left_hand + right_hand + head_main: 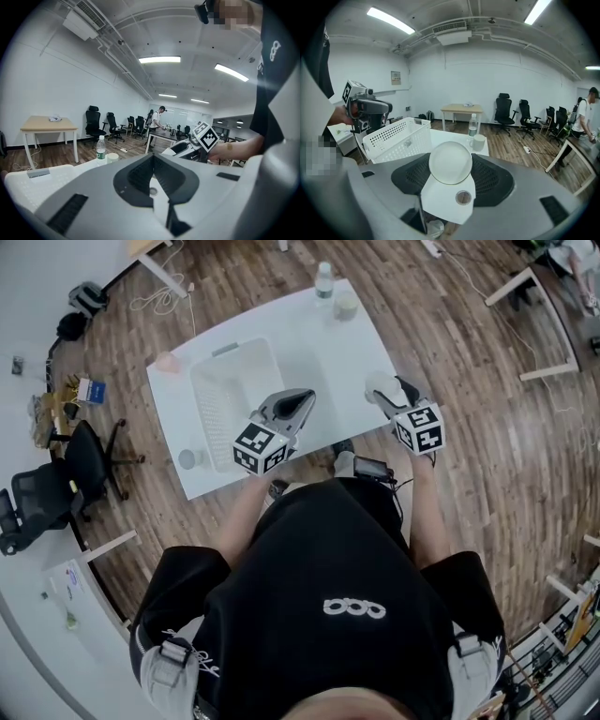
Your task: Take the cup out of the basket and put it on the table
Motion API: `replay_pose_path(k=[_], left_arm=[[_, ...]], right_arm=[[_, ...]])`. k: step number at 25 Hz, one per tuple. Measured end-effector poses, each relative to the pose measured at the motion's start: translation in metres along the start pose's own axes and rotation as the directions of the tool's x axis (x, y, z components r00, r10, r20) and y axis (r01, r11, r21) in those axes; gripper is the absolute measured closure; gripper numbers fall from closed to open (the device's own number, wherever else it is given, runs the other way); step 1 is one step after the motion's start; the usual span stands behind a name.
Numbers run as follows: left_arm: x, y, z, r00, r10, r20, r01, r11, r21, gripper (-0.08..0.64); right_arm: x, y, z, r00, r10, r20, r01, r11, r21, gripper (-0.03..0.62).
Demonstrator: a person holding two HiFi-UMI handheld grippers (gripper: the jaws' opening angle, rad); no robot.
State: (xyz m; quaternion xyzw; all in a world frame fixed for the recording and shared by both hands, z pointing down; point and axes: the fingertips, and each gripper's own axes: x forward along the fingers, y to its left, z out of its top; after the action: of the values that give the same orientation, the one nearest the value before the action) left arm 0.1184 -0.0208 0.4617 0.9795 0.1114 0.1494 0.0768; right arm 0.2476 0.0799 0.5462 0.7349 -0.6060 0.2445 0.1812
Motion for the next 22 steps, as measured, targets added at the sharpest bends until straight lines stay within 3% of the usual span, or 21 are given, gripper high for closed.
replay_pose_path(k=[12, 17, 22], left_arm=[[0.012, -0.008, -0.007, 0.999, 0.020, -0.025, -0.020, 1.000, -0.015, 0.551], [0.011, -0.003, -0.012, 0.998, 0.056, -0.032, -0.057, 0.998, -0.034, 0.551], [0.008, 0.004, -0.020, 0.994, 0.101, -0.041, -0.103, 0.993, -0.057, 0.551]], right_arm=[[0.076, 0.000, -0.049, 0.975, 0.116, -0.190, -0.134, 0.988, -0.082, 0.319], [0.121, 0.019, -0.074, 0.942, 0.189, -0.278, -0.231, 0.965, -0.128, 0.319], [0.160, 0.042, -0.102, 0.885, 0.242, -0.398, -0.332, 0.927, -0.173, 0.318]])
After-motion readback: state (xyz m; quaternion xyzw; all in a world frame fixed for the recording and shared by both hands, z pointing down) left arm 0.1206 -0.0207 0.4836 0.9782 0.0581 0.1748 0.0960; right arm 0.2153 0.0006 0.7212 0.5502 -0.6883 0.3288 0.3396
